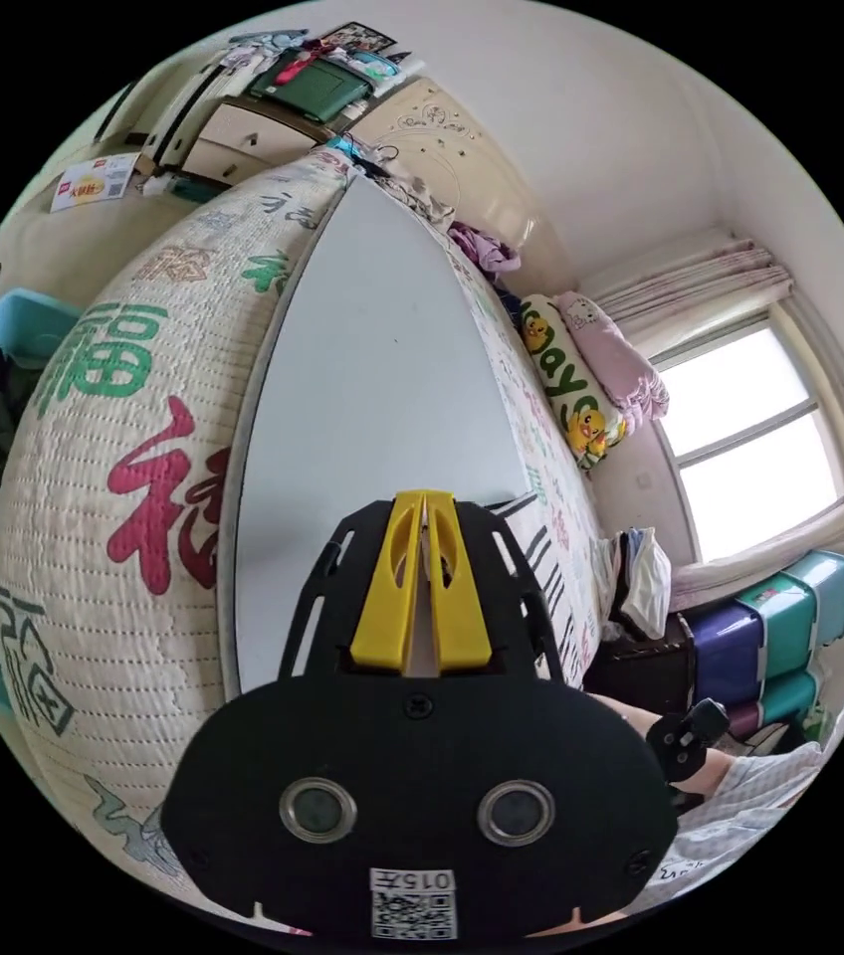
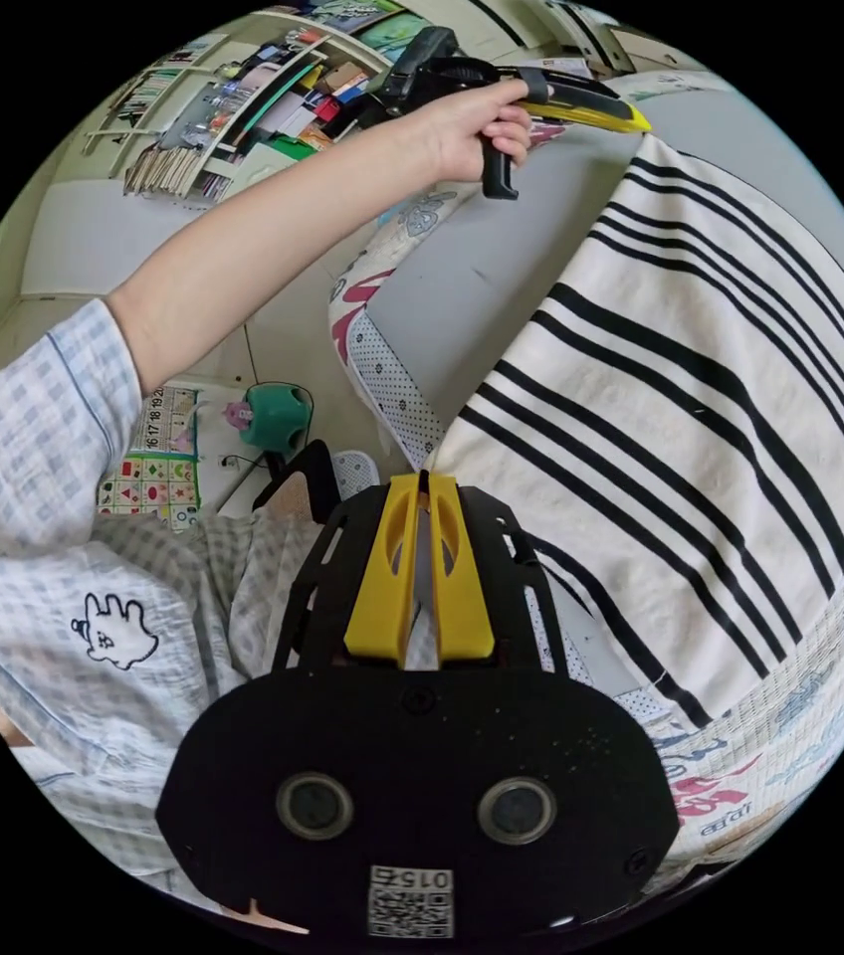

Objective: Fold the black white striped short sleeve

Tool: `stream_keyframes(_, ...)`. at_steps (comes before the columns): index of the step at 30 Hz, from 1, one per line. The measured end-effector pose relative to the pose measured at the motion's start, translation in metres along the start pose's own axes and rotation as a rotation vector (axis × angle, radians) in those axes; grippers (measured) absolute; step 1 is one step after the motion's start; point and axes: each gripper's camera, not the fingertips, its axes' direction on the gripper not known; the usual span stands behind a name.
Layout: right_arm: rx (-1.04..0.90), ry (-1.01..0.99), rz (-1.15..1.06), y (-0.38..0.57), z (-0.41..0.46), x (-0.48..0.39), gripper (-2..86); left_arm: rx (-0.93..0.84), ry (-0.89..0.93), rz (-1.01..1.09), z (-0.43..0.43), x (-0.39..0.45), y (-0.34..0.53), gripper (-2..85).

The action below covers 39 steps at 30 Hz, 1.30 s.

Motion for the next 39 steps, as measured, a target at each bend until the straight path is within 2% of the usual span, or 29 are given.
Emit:
stream_keyframes(2, -0.003, 0.012, -0.015, -0.01, -0.002, 0.0, 0.5, -0.059, 0.085, 0.01, 0.007, -0.002, -0.004, 7.3)
stream_keyframes(4, -0.011, 0.0, -0.005, -0.021, -0.003, 0.006, 0.5, -0.119, 0.101, 0.034, 0.017, 0.002, -0.007, 8.2)
stream_keyframes(8, -0.05, 0.016, -0.015, -0.037, 0.003, 0.012, 0.6, -0.231, -0.096, 0.15, 0.036, 0.022, -0.019, 2.3)
stream_keyframes(11, -0.083, 0.082, -0.05, -0.044, 0.01, 0.012, 0.9, -0.273, -0.194, 0.204, 0.041, 0.029, -0.025, 0.9)
stream_keyframes(14, -0.108, 0.092, -0.059, -0.048, 0.014, 0.021, 1.4, -0.277, -0.229, 0.238, 0.042, 0.03, -0.023, 1.0)
stream_keyframes(20, -0.125, -0.081, -0.078, -0.02, -0.015, 0.045, 4.9, -0.176, -0.208, 0.216, 0.005, 0.021, -0.011, 5.3)
stream_keyframes(23, -0.008, -0.188, -0.143, 0.021, -0.071, 0.058, 4.6, -0.139, -0.176, 0.194, -0.023, 0.007, 0.001, 7.6)
stream_keyframes(25, 0.152, -0.3, -0.159, 0.058, -0.123, 0.088, 4.7, -0.15, -0.147, 0.195, -0.032, -0.001, 0.005, 8.9)
stream_keyframes(29, 0.397, -0.326, -0.151, 0.119, -0.186, 0.146, 5.3, -0.172, -0.095, 0.176, -0.042, -0.015, 0.009, 10.7)
stream_keyframes(31, 0.534, -0.212, 0.001, 0.156, -0.205, 0.195, 6.4, -0.176, -0.091, 0.174, -0.041, -0.02, 0.008, 11.0)
stream_keyframes(34, 0.614, -0.049, 0.234, 0.188, -0.2, 0.257, 8.4, -0.193, -0.066, 0.17, -0.036, -0.026, 0.007, 11.6)
stream_keyframes(39, 0.644, -0.063, 0.412, 0.206, -0.164, 0.331, 14.1, -0.176, -0.039, 0.187, -0.038, -0.031, 0.007, 12.0)
